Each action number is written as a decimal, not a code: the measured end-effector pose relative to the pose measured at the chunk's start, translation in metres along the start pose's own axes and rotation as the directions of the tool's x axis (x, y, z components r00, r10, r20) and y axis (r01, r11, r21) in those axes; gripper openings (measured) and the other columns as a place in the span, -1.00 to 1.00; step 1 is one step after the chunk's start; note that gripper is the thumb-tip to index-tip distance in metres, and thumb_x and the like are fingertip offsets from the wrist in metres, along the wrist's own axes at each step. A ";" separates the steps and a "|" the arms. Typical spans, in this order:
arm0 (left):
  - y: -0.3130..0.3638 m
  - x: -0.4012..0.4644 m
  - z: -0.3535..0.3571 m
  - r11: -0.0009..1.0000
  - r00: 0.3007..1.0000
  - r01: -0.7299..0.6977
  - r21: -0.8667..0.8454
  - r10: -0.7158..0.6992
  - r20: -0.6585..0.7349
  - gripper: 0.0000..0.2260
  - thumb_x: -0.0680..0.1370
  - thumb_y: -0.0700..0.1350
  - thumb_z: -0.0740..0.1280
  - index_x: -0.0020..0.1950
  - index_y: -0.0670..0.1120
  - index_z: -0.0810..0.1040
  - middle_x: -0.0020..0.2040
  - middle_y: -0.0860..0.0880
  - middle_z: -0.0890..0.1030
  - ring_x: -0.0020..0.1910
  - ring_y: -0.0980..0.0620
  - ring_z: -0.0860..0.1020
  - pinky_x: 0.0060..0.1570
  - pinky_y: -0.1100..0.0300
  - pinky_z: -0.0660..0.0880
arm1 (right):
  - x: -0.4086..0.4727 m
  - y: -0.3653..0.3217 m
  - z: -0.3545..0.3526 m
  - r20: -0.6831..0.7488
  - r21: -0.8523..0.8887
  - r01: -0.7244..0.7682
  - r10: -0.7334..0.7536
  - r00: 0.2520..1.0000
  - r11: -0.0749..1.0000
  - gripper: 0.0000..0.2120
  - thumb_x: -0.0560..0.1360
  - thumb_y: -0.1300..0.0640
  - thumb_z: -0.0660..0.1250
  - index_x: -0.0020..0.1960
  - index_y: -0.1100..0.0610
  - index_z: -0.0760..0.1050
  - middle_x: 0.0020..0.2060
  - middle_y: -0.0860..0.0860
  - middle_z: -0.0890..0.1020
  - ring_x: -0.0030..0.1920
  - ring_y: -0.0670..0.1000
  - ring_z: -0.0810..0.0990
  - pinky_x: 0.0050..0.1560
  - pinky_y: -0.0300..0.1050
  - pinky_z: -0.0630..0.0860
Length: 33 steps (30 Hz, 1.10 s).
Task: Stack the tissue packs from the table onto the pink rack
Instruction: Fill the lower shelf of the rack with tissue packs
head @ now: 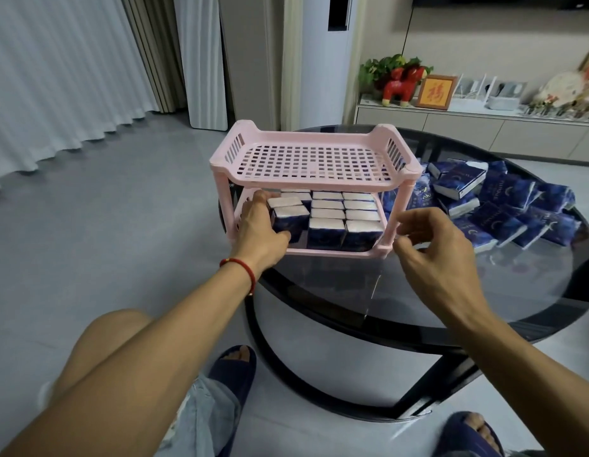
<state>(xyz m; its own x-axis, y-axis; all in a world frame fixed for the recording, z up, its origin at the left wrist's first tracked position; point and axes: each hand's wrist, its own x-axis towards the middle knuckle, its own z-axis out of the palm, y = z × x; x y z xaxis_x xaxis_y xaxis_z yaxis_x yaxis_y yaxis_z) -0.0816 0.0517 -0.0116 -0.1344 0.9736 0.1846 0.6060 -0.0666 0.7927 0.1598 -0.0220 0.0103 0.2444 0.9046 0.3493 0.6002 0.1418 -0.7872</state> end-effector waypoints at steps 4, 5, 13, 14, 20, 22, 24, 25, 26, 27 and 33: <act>-0.002 0.008 0.007 1.000 0.997 -0.008 -0.030 0.010 0.080 -0.42 0.44 -0.28 0.49 0.33 0.06 0.33 0.23 0.05 0.53 0.24 0.01 0.53 0.34 0.01 0.52 | 0.010 0.014 0.004 0.045 -0.023 -0.085 0.086 0.995 0.996 -0.64 0.52 0.13 0.45 0.27 0.04 0.43 0.08 -0.06 0.59 0.00 -0.12 0.60 0.06 -0.03 0.61; -0.003 0.008 0.009 0.999 0.995 -0.019 -0.038 0.022 0.093 -0.41 0.46 -0.29 0.47 0.36 0.04 0.29 0.24 0.07 0.51 0.25 0.05 0.51 0.37 0.04 0.48 | 0.013 0.016 0.006 0.066 -0.022 -0.097 0.098 0.993 0.995 -0.61 0.53 0.10 0.46 0.30 0.03 0.41 0.11 -0.05 0.58 0.00 -0.11 0.60 0.08 -0.01 0.62; -0.009 0.007 0.008 0.979 0.985 -0.061 0.192 0.028 0.167 -0.34 0.50 -0.18 0.48 0.55 -0.04 0.30 0.36 -0.06 0.56 0.34 -0.10 0.52 0.41 0.02 0.45 | 0.022 0.023 0.012 0.160 -0.066 -0.035 0.045 0.986 0.997 -0.80 0.58 0.05 0.42 0.16 -0.01 0.48 -0.04 -0.14 0.60 -0.10 -0.20 0.59 0.04 -0.05 0.59; -0.008 0.010 0.006 0.975 0.983 -0.081 0.206 0.044 0.177 -0.36 0.50 -0.18 0.48 0.54 -0.05 0.33 0.35 -0.07 0.57 0.34 -0.10 0.53 0.40 0.08 0.44 | 0.023 0.024 0.012 0.152 -0.074 -0.031 0.042 0.987 0.997 -0.81 0.58 0.05 0.42 0.16 0.01 0.50 -0.04 -0.12 0.62 -0.10 -0.17 0.60 0.04 -0.04 0.59; -0.004 0.022 -0.006 0.972 0.976 -0.124 0.200 0.084 0.199 -0.38 0.48 -0.15 0.54 0.50 0.02 0.44 0.30 -0.01 0.63 0.28 -0.04 0.57 0.27 0.29 0.36 | 0.030 0.027 0.007 0.168 -0.090 -0.020 0.035 0.985 0.996 -0.87 0.60 0.09 0.40 0.12 0.09 0.57 -0.04 -0.04 0.66 -0.12 -0.12 0.61 0.01 0.01 0.61; -0.005 0.019 -0.001 0.974 0.986 -0.109 0.201 0.081 0.143 -0.40 0.49 -0.14 0.53 0.51 0.02 0.45 0.29 -0.02 0.64 0.27 -0.04 0.57 0.22 0.32 0.36 | 0.030 0.027 0.007 0.183 -0.109 -0.009 0.029 0.983 0.994 -0.89 0.60 0.10 0.40 0.10 0.10 0.58 -0.05 -0.05 0.65 -0.10 -0.05 0.63 0.01 0.07 0.63; -0.007 0.016 0.004 0.979 0.991 -0.088 0.183 0.068 0.113 -0.42 0.51 -0.14 0.51 0.51 0.02 0.44 0.29 -0.02 0.64 0.28 -0.04 0.57 0.20 0.33 0.34 | 0.030 0.026 0.008 0.181 -0.113 -0.004 0.025 0.983 0.994 -0.90 0.60 0.11 0.40 0.09 0.10 0.58 -0.07 -0.06 0.65 -0.09 -0.02 0.63 0.01 0.08 0.62; -0.007 0.016 0.006 0.981 0.991 -0.087 0.172 0.069 0.110 -0.42 0.52 -0.14 0.50 0.51 0.03 0.44 0.30 -0.03 0.64 0.29 -0.04 0.56 0.20 0.33 0.34 | 0.030 0.026 0.009 0.175 -0.112 -0.001 0.021 0.984 0.994 -0.90 0.60 0.11 0.40 0.09 0.10 0.58 -0.08 -0.07 0.64 -0.10 -0.03 0.63 0.00 0.05 0.61; -0.007 0.015 0.007 0.983 0.991 -0.085 0.160 0.067 0.114 -0.43 0.52 -0.15 0.50 0.51 0.04 0.44 0.29 -0.02 0.64 0.29 -0.05 0.56 0.21 0.32 0.34 | 0.029 0.025 0.009 0.171 -0.108 0.000 0.018 0.985 0.994 -0.90 0.60 0.11 0.40 0.09 0.09 0.57 -0.08 -0.07 0.63 -0.12 -0.06 0.62 -0.02 0.01 0.60; -0.007 0.015 0.007 0.986 0.991 -0.078 0.146 0.061 0.120 -0.43 0.52 -0.15 0.49 0.50 0.05 0.44 0.29 -0.02 0.64 0.29 -0.04 0.57 0.22 0.30 0.36 | 0.029 0.026 0.009 0.172 -0.100 0.002 0.016 0.985 0.995 -0.91 0.60 0.10 0.40 0.08 0.07 0.56 -0.09 -0.08 0.63 -0.13 -0.11 0.61 -0.04 -0.04 0.57; -0.004 0.014 0.005 0.994 0.986 -0.038 0.102 0.021 0.163 -0.39 0.49 -0.17 0.49 0.50 0.08 0.40 0.23 0.04 0.63 0.22 0.01 0.56 0.22 0.26 0.38 | 0.030 0.037 0.005 0.143 -0.144 -0.041 0.062 0.988 0.989 -0.75 0.55 0.18 0.38 0.23 0.07 0.54 0.03 -0.05 0.64 -0.01 -0.05 0.63 0.09 -0.05 0.59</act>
<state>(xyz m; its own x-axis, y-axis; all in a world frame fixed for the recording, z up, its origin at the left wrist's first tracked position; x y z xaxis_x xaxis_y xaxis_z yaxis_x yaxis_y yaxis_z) -0.0824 0.0664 -0.0155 0.0081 0.9946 0.1037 0.6877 -0.0808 0.7215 0.1862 0.0127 -0.0109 0.1698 0.9596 0.2242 0.6929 0.0455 -0.7196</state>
